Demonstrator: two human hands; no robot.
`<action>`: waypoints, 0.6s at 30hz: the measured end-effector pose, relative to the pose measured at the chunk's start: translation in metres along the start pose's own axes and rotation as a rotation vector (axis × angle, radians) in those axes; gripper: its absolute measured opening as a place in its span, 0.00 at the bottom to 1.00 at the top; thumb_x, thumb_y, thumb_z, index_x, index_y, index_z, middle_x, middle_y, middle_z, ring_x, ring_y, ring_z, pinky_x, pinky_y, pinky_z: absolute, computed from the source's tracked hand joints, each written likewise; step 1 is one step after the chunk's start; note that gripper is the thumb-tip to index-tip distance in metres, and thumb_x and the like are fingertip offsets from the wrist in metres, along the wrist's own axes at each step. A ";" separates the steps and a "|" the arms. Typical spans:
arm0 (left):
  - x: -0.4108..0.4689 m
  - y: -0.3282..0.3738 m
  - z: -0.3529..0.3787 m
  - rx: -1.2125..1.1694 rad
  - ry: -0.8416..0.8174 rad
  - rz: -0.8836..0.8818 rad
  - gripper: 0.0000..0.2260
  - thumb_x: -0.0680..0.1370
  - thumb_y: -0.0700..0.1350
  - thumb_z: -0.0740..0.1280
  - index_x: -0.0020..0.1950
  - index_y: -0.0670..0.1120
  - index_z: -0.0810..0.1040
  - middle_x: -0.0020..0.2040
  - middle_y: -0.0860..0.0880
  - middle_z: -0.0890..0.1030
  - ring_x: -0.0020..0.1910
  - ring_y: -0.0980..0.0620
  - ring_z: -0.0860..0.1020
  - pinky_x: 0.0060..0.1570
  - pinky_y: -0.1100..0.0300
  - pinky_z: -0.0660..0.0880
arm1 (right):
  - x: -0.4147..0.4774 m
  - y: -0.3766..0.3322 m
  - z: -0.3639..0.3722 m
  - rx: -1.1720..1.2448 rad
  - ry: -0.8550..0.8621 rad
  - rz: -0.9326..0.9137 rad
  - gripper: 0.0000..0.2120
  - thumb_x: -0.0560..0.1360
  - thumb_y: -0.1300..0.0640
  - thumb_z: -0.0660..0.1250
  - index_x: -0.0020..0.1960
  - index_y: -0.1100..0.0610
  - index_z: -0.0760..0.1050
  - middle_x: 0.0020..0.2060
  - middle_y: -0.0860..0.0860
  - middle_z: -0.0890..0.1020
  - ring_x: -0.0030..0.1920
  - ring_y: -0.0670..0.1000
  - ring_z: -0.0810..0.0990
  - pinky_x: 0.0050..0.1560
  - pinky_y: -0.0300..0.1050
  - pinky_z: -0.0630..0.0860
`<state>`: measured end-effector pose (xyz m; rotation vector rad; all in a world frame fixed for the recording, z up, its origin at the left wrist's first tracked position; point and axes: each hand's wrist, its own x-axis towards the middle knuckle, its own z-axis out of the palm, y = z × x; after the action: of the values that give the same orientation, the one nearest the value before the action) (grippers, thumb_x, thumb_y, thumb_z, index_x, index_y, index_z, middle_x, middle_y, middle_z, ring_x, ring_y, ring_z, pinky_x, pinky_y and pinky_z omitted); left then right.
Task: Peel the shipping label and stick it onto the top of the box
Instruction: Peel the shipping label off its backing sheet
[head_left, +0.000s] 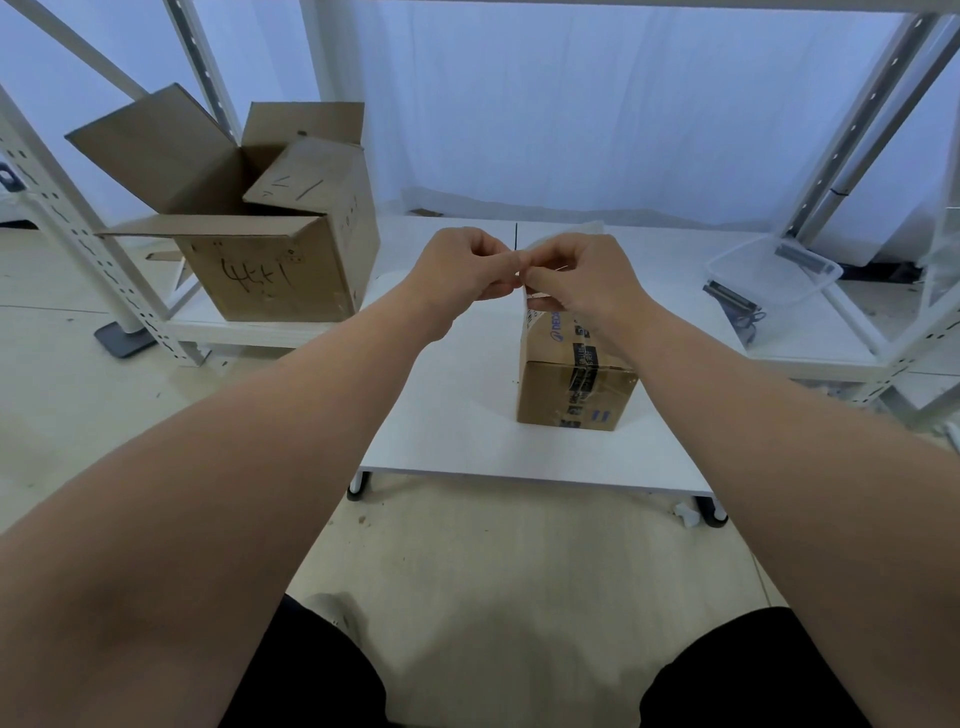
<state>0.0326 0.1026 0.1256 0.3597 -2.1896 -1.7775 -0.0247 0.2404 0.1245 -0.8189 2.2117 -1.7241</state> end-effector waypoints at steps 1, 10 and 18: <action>0.000 0.000 0.000 -0.004 0.003 0.002 0.07 0.74 0.41 0.72 0.42 0.39 0.76 0.38 0.45 0.81 0.37 0.54 0.82 0.44 0.65 0.80 | 0.000 0.000 0.000 -0.003 -0.002 -0.001 0.06 0.73 0.67 0.67 0.49 0.65 0.79 0.42 0.59 0.82 0.42 0.51 0.80 0.44 0.43 0.82; 0.000 -0.003 -0.001 -0.029 -0.021 0.012 0.05 0.75 0.41 0.69 0.44 0.39 0.78 0.41 0.44 0.82 0.40 0.53 0.82 0.45 0.65 0.79 | 0.002 0.002 -0.001 -0.028 0.025 -0.021 0.05 0.73 0.64 0.69 0.49 0.62 0.80 0.40 0.52 0.81 0.41 0.48 0.79 0.41 0.39 0.81; 0.000 -0.001 0.000 0.042 -0.021 0.018 0.05 0.76 0.41 0.69 0.42 0.41 0.79 0.39 0.46 0.82 0.40 0.54 0.82 0.47 0.62 0.80 | 0.001 0.001 -0.002 -0.023 0.026 -0.014 0.04 0.73 0.65 0.69 0.48 0.62 0.79 0.40 0.53 0.81 0.39 0.48 0.79 0.41 0.40 0.81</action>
<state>0.0325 0.1027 0.1250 0.3315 -2.2407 -1.7359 -0.0266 0.2414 0.1239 -0.8242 2.2519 -1.7278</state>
